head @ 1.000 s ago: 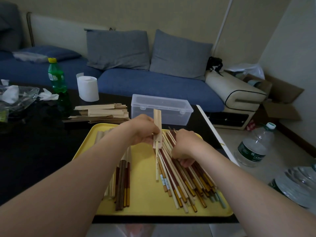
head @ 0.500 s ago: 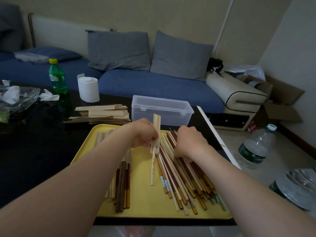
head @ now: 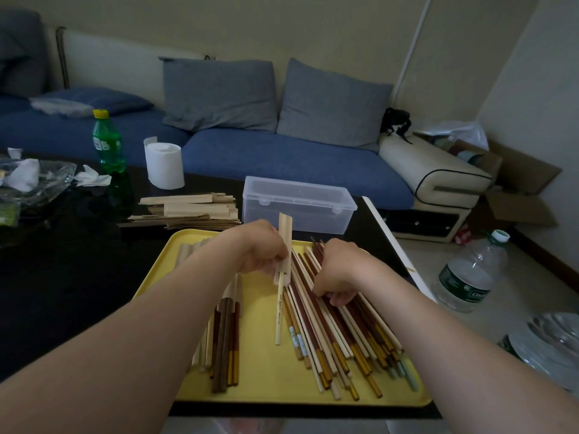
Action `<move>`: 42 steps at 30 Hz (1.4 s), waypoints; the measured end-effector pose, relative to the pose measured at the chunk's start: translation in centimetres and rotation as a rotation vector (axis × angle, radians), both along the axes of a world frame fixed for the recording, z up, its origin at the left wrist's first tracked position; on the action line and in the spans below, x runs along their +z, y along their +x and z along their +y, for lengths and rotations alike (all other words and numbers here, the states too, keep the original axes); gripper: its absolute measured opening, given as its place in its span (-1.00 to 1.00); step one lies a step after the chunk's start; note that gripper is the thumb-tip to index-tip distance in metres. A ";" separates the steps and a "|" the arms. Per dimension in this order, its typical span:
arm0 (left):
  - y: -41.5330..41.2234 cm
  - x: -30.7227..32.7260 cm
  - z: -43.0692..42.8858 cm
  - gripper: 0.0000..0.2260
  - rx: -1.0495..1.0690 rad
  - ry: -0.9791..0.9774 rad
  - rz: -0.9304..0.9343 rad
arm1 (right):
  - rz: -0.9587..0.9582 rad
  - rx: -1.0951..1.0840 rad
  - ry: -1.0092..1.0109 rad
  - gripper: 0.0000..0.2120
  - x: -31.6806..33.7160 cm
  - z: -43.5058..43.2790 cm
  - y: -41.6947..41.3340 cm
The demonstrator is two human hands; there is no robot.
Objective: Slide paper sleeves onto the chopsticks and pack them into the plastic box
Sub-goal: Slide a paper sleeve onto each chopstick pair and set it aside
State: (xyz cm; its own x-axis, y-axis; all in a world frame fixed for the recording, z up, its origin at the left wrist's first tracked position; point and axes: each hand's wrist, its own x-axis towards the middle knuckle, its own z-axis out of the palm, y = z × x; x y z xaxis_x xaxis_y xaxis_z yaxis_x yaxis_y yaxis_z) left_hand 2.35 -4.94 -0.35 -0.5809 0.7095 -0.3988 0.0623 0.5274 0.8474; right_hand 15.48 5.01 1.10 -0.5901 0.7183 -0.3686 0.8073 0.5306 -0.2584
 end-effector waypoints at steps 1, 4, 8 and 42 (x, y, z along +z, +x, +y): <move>0.0 0.1 0.0 -0.66 0.000 -0.001 0.001 | 0.002 0.002 -0.009 -0.56 0.0 0.1 0.0; -0.1 0.1 0.0 -0.68 0.005 -0.005 0.013 | 0.000 0.014 -0.030 -0.53 0.0 0.2 0.0; -0.1 0.1 -0.1 -0.70 0.026 -0.007 0.030 | -0.029 0.037 -0.060 -0.49 0.1 0.4 -0.3; 1.3 2.3 -1.1 -0.89 0.028 -0.239 0.085 | -0.109 0.094 -0.198 -0.62 -0.4 -0.4 -0.9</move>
State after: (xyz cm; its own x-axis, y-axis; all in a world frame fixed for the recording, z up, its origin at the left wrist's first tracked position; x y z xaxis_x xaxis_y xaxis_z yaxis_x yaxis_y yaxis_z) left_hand 3.64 -6.01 1.92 -0.6376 0.5839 -0.5024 0.1103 0.7147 0.6907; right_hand 14.58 4.64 0.75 -0.6002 0.5693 -0.5619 0.7854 0.5526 -0.2790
